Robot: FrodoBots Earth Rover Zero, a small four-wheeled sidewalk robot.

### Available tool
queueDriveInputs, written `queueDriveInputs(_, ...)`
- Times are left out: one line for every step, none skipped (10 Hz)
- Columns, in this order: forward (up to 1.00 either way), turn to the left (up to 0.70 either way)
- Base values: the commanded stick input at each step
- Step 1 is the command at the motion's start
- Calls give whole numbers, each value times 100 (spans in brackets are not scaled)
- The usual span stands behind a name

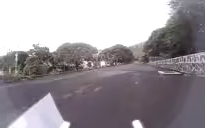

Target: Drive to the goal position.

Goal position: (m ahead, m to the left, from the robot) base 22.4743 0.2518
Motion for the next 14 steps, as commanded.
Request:
queueDriveInputs(100, -40)
queueDriveInputs(100, -40)
queueDriveInputs(100, -40)
queueDriveInputs(100, -40)
queueDriveInputs(100, -40)
queueDriveInputs(100, -40)
queueDriveInputs(100, -12)
queueDriveInputs(100, 0)
queueDriveInputs(100, 0)
queueDriveInputs(100, 0)
queueDriveInputs(100, 0)
queueDriveInputs(100, 0)
queueDriveInputs(100, 0)
queueDriveInputs(100, 0)
